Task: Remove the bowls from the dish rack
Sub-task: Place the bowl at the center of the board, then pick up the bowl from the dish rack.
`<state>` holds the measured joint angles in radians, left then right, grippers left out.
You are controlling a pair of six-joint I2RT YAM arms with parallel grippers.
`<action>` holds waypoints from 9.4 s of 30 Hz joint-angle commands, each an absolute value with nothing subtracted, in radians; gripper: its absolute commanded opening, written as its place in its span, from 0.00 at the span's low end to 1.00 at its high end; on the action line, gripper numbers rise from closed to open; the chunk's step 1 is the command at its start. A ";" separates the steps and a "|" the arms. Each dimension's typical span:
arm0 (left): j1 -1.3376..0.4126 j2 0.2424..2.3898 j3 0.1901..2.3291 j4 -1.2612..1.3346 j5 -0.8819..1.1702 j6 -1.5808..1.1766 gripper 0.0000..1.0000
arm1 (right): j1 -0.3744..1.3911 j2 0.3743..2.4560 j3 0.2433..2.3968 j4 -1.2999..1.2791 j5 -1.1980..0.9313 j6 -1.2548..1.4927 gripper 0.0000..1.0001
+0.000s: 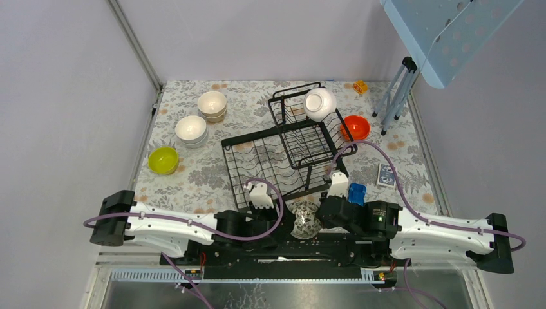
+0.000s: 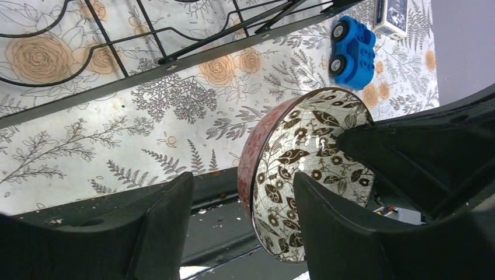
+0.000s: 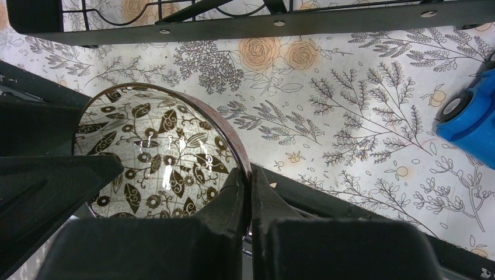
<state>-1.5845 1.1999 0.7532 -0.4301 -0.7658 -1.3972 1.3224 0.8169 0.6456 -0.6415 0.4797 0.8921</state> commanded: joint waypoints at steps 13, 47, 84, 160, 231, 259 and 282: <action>-1.577 1.256 0.832 -0.486 -0.781 -1.378 0.30 | 1.332 0.850 0.703 -0.557 0.488 0.918 0.00; -1.578 1.252 0.925 -0.490 -0.811 -1.205 0.00 | 1.331 0.839 0.720 -0.501 0.381 0.843 0.77; -0.549 0.781 0.795 -0.565 -0.614 -0.743 0.00 | 1.332 0.731 0.416 -0.115 -0.035 0.622 1.00; -0.117 0.617 0.710 -0.597 -0.292 -0.995 0.99 | 1.368 0.755 0.436 -0.099 0.044 0.715 1.00; -0.690 1.475 1.322 0.251 0.076 -0.657 0.88 | 0.169 1.271 1.066 0.350 -0.170 0.822 0.91; -0.689 1.615 1.360 0.186 0.049 -0.681 0.70 | 0.169 1.342 1.001 0.432 -0.310 0.894 0.90; -0.689 1.646 1.349 0.158 0.003 -0.670 0.63 | 0.168 1.298 0.907 0.527 -0.385 0.970 0.80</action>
<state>-0.6891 1.6405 1.3403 0.1593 0.0261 -0.6746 0.1688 1.3399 0.9394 0.4641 -0.3370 0.9226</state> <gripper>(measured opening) 0.633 0.819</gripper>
